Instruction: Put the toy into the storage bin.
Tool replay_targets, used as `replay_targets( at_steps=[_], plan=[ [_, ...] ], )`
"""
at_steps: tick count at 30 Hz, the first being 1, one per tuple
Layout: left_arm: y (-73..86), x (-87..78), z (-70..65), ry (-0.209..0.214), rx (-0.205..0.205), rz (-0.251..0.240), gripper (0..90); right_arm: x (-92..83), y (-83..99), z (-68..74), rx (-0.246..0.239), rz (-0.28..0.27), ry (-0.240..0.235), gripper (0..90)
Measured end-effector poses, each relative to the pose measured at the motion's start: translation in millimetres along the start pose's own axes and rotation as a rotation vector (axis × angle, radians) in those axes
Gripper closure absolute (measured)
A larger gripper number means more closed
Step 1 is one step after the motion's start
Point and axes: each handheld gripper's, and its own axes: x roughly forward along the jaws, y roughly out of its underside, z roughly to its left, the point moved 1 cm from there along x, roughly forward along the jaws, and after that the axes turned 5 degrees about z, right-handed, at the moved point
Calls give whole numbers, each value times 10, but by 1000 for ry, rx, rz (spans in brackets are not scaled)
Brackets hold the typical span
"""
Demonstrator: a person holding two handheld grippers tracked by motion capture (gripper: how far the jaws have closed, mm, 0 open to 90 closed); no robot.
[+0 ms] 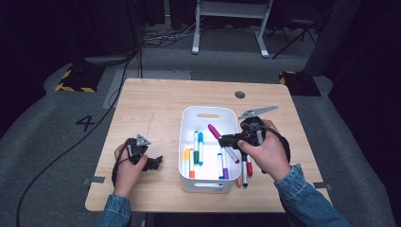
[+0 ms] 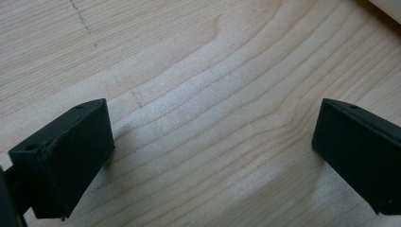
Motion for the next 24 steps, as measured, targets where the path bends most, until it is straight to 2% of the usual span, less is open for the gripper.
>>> replay_targets(
  at_steps=[14, 24],
  plan=[
    [-1, 1, 1, 1, 0, 0, 0, 190, 185, 26, -30, 107, -13, 773],
    [-5, 2, 4, 4, 3, 3, 0, 330, 246, 86, -69, 172, 0, 772]
  ],
)
